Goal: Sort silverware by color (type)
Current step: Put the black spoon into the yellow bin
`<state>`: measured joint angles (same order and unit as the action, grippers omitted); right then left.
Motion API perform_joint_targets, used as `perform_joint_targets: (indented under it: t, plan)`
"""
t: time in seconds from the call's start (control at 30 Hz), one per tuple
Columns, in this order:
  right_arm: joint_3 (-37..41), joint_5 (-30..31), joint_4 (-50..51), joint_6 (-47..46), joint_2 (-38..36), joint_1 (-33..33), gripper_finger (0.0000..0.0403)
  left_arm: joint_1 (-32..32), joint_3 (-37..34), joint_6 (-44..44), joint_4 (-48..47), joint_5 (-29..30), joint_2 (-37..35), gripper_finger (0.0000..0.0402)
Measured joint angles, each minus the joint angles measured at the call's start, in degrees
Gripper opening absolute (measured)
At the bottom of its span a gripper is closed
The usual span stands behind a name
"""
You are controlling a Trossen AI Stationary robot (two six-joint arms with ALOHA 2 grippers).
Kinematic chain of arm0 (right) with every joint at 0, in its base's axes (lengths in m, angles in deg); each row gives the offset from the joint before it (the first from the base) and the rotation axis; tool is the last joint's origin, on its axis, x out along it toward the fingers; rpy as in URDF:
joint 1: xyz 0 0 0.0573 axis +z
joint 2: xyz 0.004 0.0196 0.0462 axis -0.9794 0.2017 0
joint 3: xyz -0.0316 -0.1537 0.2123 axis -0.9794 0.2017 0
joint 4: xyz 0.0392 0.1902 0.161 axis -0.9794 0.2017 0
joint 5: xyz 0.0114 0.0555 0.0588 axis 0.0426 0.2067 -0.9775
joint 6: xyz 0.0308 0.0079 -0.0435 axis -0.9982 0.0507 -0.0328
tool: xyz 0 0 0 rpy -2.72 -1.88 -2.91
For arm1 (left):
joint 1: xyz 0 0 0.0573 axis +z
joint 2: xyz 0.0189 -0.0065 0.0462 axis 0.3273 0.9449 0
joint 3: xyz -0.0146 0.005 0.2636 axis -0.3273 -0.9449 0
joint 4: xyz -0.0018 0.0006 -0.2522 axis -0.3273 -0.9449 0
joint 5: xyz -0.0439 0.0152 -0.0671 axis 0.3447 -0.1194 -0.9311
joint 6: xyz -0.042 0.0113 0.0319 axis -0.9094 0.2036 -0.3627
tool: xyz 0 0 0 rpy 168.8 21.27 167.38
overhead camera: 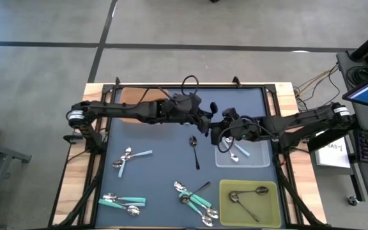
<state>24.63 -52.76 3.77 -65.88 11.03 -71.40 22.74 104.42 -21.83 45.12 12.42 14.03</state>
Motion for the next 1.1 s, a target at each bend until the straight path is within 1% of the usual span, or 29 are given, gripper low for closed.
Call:
perform_joint_targets:
  t: [0.1,0.2,0.27,0.37,0.47,0.57,0.7,0.9,1.07,1.1]
  plan:
    - [-0.1,1.69,5.68,-0.56,-3.79,-0.25,0.0008,-0.15,-0.22,3.37,-3.28,-2.9,-0.54,0.0002]
    - [-0.13,1.3,11.97,-1.92,-7.48,-0.14,0.0008,-0.19,-0.26,5.73,-6.31,-3.15,-1.48,0.0002]
    - [-0.09,-2.99,15.45,-2.35,-9.76,-0.07,0.0008,-0.08,-0.19,7.28,-8.69,-3.62,-2.38,0.0001]
    - [-0.09,-12.71,18.14,-2.46,-12.69,0.25,0.0008,-0.01,-0.18,9.53,-14.13,-5.95,-2.58,0.0001]
    - [-0.09,-22.92,19.95,-3.92,-13.21,2.5,0.0008,-0.38,-0.24,10.81,-20.31,-6.79,-2.65,0.0001]
    - [0.23,-30.96,21.36,-7.02,-11.81,6.29,0.0008,-0.57,-0.22,12.12,-26.05,-6.88,-3.02,0.0001]
    - [0.57,-36.79,22.73,-11.48,-8.42,13.16,0.0008,-0.66,-0.22,12.88,-30.15,-6.74,-3.02,0.0]
    - [0.81,-41.61,23.75,-16.78,-1.84,23.4,0.0008,-0.7,-0.22,13.73,-30.21,-6.73,-3.02,0.0]
    - [0.81,-42.46,23.35,-19.8,-0.1,26.27,0.0008,-0.7,-0.22,13.92,-30.18,-6.67,-3.02,0.0]
    - [0.81,-43.56,23.39,-19.71,0.19,26.94,0.0008,-0.69,-0.22,13.93,-30.18,-6.67,-3.02,0.0]
